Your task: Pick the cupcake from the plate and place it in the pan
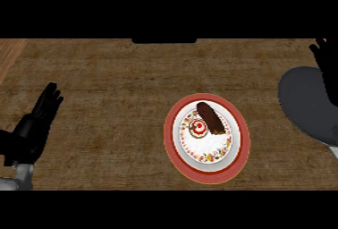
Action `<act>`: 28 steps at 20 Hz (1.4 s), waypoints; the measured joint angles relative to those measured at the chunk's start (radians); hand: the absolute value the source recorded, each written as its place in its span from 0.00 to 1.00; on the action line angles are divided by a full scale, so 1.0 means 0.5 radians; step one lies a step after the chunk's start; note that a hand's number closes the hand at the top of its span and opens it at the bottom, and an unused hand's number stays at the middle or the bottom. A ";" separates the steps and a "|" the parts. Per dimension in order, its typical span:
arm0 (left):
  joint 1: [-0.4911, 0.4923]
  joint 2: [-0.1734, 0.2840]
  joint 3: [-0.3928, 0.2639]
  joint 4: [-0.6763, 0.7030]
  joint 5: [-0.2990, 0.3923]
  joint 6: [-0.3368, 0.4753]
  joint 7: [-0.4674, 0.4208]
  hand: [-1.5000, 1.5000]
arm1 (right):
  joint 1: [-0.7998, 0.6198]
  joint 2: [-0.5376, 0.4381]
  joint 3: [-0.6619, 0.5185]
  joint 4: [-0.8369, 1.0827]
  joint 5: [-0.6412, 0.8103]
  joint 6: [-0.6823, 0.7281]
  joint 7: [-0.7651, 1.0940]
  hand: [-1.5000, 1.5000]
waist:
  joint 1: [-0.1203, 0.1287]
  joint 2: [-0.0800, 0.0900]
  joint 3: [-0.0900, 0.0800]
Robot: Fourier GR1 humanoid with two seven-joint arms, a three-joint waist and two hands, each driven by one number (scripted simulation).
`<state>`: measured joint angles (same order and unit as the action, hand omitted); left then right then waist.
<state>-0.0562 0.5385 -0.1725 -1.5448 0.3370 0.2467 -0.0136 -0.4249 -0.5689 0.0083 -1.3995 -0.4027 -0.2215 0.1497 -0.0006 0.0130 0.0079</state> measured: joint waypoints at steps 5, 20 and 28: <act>-0.091 -0.119 -0.099 -0.034 -0.032 -0.029 -0.067 0.50 | -0.146 0.205 0.182 -0.090 -0.179 0.407 -0.149 1.00 | 0.055 -0.005 -0.007; -0.035 -0.516 -0.379 -0.037 -0.190 0.002 -0.286 0.50 | -0.124 -0.007 0.410 0.411 0.396 1.345 -1.180 0.00 | 0.032 -0.016 -0.013; -0.063 -0.575 -0.352 0.032 -0.219 -0.020 -0.307 0.50 | -0.423 0.008 0.620 0.432 0.772 1.446 -1.009 0.00 | 0.029 -0.022 -0.016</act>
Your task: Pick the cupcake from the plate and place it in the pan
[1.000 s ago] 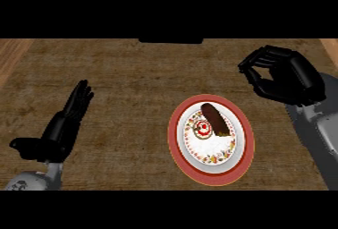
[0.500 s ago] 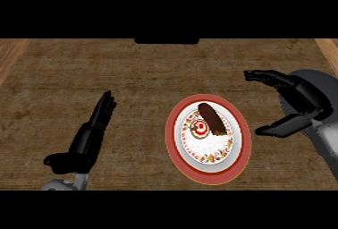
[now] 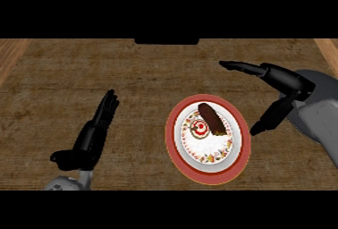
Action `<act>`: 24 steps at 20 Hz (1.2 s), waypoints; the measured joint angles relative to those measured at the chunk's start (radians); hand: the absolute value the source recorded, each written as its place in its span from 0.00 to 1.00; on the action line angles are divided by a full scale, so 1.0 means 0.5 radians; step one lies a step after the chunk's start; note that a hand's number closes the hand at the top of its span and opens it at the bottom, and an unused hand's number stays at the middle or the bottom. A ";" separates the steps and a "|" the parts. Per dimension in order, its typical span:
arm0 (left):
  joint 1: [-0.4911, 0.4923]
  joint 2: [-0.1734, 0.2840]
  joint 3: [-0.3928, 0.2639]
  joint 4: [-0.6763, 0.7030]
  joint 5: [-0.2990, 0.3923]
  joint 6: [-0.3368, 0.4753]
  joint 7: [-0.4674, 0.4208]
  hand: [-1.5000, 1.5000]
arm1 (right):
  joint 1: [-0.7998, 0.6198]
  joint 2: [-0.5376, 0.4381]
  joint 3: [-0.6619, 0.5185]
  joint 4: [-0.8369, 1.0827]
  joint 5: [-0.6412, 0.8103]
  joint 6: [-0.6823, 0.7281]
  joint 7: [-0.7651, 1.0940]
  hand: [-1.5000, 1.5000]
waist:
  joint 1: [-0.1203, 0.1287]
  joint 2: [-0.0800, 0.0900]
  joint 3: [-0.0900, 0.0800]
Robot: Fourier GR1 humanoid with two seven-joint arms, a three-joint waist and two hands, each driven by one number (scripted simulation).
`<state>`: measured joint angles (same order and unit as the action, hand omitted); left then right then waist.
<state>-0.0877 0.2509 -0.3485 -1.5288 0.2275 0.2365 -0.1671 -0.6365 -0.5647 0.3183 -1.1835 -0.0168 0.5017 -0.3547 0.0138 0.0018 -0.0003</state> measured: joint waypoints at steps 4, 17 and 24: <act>0.001 0.001 0.002 -0.042 -0.011 -0.002 0.040 0.50 | -0.118 0.049 0.178 0.003 0.242 0.016 0.116 0.00 | 0.007 -0.002 0.000; 0.039 -0.047 0.063 -0.042 -0.066 -0.041 0.053 0.50 | -0.101 0.253 0.558 -0.145 0.916 0.072 0.408 0.00 | -0.017 -0.005 0.000; 0.034 -0.085 0.135 -0.049 -0.118 -0.112 0.075 0.50 | -0.036 0.420 0.469 -0.060 1.162 0.117 0.409 0.00 | -0.019 -0.004 0.000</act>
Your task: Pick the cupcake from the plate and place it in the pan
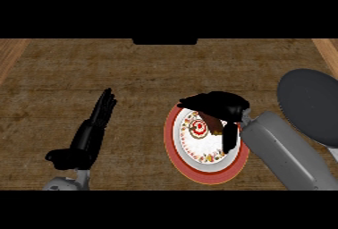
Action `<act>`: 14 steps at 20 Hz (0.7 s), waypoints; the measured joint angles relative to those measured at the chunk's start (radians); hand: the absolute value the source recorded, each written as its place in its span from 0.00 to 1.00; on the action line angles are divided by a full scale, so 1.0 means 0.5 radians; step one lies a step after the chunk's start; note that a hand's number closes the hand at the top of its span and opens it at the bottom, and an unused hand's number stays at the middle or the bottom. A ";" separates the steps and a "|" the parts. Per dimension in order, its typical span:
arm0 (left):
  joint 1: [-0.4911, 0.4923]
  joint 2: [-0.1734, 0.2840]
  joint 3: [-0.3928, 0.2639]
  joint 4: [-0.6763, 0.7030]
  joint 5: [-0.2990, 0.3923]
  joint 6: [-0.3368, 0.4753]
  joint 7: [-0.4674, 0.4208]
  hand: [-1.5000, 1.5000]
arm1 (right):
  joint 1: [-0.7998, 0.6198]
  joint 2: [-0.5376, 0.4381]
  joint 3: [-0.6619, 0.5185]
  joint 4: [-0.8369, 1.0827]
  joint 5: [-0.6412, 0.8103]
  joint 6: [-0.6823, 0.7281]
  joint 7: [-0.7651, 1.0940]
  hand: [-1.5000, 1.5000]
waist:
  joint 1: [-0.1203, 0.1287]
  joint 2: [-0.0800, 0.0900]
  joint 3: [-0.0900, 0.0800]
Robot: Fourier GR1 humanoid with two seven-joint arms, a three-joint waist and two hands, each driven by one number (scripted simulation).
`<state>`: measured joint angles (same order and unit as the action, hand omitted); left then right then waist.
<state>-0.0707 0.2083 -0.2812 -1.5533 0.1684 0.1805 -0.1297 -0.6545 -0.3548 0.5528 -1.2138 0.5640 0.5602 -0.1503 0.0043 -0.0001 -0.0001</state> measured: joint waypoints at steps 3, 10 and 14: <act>-0.013 -0.045 0.020 0.056 -0.031 -0.019 -0.026 0.50 | 0.046 0.034 -0.061 0.027 0.076 -0.010 -0.045 0.00 | -0.002 0.001 0.000; 0.026 -0.081 0.071 0.010 -0.076 -0.079 0.003 0.50 | 0.062 0.216 -0.183 0.232 0.256 -0.091 -0.154 0.00 | 0.004 0.001 0.000; 0.032 -0.115 0.086 -0.017 -0.120 -0.090 0.037 0.50 | 0.067 0.289 -0.224 0.338 0.376 -0.119 -0.196 0.00 | 0.003 0.001 0.000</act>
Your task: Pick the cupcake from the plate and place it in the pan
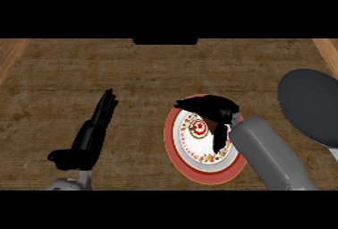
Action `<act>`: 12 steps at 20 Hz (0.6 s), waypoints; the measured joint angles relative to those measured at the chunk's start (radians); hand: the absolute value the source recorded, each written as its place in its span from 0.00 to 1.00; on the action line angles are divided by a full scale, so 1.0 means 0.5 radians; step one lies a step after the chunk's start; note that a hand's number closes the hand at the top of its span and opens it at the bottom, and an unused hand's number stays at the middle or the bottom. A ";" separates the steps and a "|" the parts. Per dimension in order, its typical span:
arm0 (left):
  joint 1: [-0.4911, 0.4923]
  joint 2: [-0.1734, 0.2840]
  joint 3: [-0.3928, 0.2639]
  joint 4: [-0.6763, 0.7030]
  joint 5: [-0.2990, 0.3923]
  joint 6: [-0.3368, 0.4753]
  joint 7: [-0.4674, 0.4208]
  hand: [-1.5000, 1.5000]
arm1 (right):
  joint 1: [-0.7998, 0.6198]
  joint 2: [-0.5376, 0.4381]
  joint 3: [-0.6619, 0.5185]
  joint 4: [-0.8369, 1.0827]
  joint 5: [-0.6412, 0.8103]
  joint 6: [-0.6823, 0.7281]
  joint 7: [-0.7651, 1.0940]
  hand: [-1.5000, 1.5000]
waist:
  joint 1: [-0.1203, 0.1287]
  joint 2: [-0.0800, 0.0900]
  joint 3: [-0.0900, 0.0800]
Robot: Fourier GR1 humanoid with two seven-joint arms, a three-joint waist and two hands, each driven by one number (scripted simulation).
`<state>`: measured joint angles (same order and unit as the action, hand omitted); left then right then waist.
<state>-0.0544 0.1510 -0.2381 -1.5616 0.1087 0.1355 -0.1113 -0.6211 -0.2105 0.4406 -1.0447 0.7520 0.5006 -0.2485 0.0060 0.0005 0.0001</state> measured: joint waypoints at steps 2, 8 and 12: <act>0.022 -0.004 0.022 0.010 0.003 -0.033 -0.028 0.50 | 0.014 0.042 -0.011 0.042 0.059 -0.019 0.016 0.00 | 0.000 0.000 0.000; -0.017 -0.036 0.041 0.010 -0.031 -0.046 0.005 0.50 | -0.071 0.091 0.052 0.253 0.256 -0.098 -0.124 1.00 | 0.006 -0.011 -0.004; 0.039 -0.039 0.044 -0.032 -0.046 -0.067 0.004 0.50 | -0.128 0.102 0.070 0.353 0.384 -0.197 -0.253 1.00 | 0.010 -0.021 -0.005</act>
<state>-0.0348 0.1317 -0.2160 -1.5778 0.0858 0.1018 -0.1094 -0.6853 -0.1596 0.4758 -0.8684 0.9437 0.4022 -0.3748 0.0108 -0.0100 -0.0026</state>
